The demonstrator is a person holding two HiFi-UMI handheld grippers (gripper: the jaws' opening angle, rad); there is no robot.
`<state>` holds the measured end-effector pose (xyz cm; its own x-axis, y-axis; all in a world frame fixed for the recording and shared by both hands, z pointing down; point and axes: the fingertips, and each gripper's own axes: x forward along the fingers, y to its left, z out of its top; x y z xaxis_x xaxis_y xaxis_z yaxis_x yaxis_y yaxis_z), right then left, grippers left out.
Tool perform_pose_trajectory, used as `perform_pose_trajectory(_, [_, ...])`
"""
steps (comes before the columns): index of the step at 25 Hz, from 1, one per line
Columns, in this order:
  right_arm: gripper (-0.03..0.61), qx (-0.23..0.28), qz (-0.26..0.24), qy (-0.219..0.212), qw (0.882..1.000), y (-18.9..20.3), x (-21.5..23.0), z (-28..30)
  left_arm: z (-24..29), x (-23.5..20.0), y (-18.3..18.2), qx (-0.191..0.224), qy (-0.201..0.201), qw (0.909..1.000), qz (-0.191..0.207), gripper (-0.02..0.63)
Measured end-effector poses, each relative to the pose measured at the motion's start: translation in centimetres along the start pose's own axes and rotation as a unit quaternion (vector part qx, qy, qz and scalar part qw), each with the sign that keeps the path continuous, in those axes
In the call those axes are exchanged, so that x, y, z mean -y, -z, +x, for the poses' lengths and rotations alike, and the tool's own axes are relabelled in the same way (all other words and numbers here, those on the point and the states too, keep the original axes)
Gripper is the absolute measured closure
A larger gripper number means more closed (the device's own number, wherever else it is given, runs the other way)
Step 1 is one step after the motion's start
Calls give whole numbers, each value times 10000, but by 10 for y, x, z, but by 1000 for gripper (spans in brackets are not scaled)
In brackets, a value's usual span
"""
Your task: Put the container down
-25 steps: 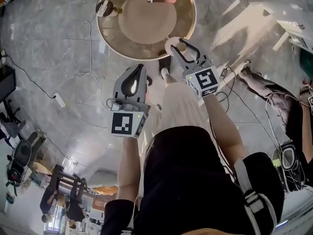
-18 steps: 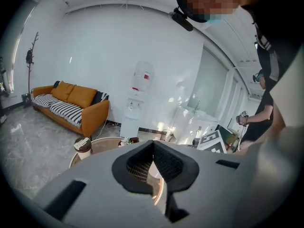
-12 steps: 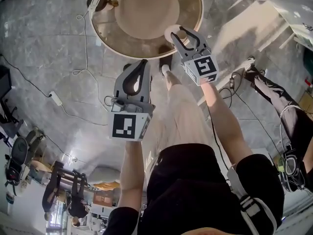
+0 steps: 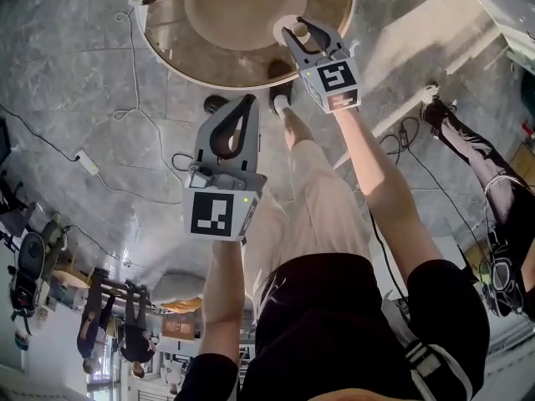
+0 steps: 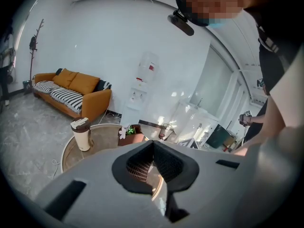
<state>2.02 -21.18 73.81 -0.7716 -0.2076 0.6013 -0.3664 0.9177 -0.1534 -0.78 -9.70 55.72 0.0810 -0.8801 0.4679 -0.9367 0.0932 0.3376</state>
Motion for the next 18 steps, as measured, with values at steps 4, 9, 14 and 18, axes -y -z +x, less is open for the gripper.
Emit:
perform_pose_trajectory(4, [442,-164,61,43,9998,11,4,16,3,-6,7,-38,4,10000,-65,595])
perform_pose_trajectory(9, [442,-208,48,185,9996,22,13,38,9,-18,12,-38,-60,9999,-132,595])
perform_pose_trajectory(14, [442,-347,-38,247,9991,30,18,48,10,-16,18,-83,-83,9998,-186,595])
perform_pose_trajectory(18, [442,-443,-44,350,9984,37,22,54,12,-14,24,-130,-46,9996,-239,595])
